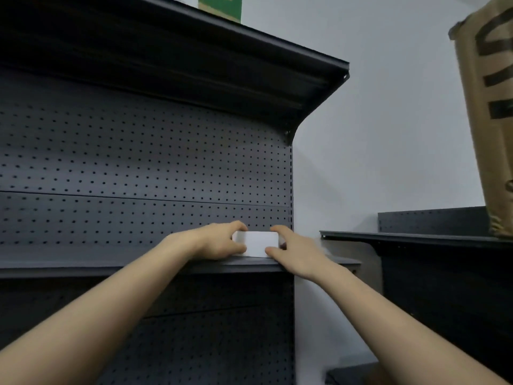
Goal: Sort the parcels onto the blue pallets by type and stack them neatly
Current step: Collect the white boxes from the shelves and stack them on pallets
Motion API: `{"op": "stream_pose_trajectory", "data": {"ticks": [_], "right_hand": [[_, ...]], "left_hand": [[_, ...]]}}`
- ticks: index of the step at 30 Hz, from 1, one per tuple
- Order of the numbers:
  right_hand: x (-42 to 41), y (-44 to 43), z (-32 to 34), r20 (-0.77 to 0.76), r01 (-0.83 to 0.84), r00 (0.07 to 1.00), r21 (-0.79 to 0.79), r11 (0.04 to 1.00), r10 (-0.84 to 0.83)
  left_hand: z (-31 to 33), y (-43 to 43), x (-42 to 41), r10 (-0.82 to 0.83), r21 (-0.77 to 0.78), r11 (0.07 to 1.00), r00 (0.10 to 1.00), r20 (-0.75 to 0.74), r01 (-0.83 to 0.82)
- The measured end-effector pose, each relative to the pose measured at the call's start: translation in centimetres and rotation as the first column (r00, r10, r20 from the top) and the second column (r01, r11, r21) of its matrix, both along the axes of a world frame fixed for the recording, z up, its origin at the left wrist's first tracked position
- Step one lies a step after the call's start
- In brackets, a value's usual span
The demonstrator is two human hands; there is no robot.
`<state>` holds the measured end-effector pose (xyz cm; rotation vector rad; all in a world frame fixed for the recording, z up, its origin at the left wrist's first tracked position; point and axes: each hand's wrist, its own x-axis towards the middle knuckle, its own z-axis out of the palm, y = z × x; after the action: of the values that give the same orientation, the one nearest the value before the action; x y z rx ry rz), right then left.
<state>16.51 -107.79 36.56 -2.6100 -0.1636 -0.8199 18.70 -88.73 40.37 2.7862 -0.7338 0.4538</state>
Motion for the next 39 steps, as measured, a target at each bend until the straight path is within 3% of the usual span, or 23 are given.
{"op": "stream_pose_trajectory", "data": {"ticks": [4,7,10,14,24,30,34,39], "right_hand": [[-0.8,0.2,-1.3,0.177,-0.123,0.978,0.041,0.992,0.114],[-2.6,1.7,-2.5,0.317,-0.272,0.923,0.135,0.953,0.218],[-4.8,5.0,-3.8,0.426,-0.446,0.838,0.171,0.879,0.343],[-7.8,11.2,-4.8,0.509,-0.668,0.689,0.168,0.725,0.517],[-17.3,30.2,-6.1,0.507,-0.947,0.318,0.127,0.296,0.801],[-26.3,43.3,-8.4,0.507,-0.983,0.115,0.183,0.023,0.854],[-32.2,52.0,-10.2,0.483,-0.980,0.012,0.181,-0.086,0.876],[-38.3,61.8,-13.1,0.431,-0.959,-0.083,0.211,-0.189,0.899]], "left_hand": [[-1.2,-0.1,-3.3,0.052,-0.198,0.980,0.988,0.142,-0.023],[-3.2,0.8,-6.6,0.101,-0.412,0.910,0.944,0.315,0.040],[-5.6,2.8,-10.1,0.220,-0.486,0.871,0.826,0.519,0.074],[-8.1,7.8,-15.0,0.383,-0.526,0.850,0.668,0.638,0.016],[-10.0,23.7,-31.2,0.651,-0.586,0.755,0.441,0.618,-0.294],[-11.1,33.6,-43.0,0.758,-0.643,0.651,0.395,0.520,-0.404],[-13.2,41.3,-50.2,0.835,-0.682,0.550,0.322,0.446,-0.483],[-16.2,49.5,-57.4,0.864,-0.660,0.496,0.242,0.442,-0.564]]}}
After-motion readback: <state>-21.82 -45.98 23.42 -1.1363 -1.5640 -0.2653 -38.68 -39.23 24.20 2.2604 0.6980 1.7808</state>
